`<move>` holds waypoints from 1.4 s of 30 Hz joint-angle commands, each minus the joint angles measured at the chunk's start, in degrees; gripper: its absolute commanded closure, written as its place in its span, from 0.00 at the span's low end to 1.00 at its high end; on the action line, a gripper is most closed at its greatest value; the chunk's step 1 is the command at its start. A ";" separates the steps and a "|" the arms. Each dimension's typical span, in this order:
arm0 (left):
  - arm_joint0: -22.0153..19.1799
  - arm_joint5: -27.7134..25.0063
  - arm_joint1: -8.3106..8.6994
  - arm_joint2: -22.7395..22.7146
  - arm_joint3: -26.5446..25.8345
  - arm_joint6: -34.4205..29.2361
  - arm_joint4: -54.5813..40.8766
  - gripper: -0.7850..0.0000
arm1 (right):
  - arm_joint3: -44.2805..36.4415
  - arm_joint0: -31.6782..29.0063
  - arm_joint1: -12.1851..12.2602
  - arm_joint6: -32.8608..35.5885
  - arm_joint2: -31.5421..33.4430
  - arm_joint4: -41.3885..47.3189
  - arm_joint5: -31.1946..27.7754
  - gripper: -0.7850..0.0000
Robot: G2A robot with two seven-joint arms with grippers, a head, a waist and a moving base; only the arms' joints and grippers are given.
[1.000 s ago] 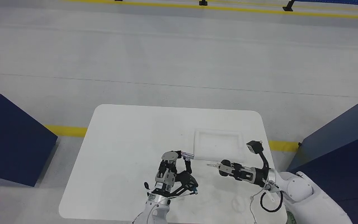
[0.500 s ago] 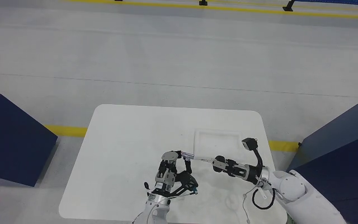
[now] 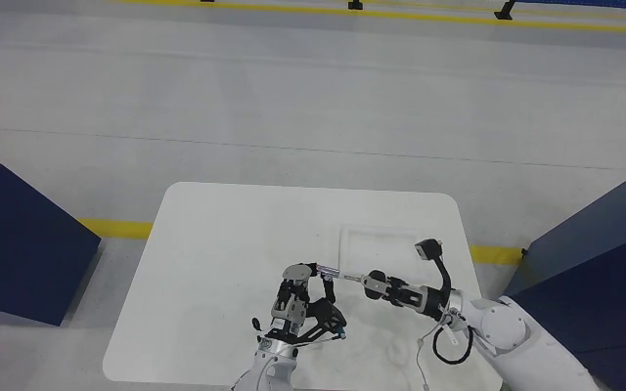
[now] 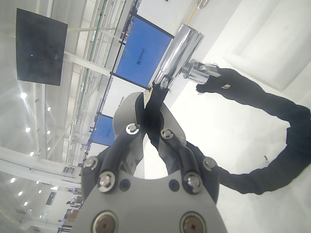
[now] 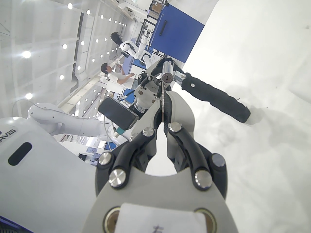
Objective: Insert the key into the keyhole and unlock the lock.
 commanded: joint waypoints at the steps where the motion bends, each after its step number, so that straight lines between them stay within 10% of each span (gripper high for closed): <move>1: 0.00 0.00 0.00 0.00 0.00 0.00 0.00 1.00 | 0.08 0.03 -0.20 -0.16 -0.05 0.02 0.71 1.00; 42: 0.00 0.00 0.00 0.00 0.00 0.00 0.00 1.00 | -1.47 -1.30 -3.31 0.75 2.22 -0.63 7.29 1.00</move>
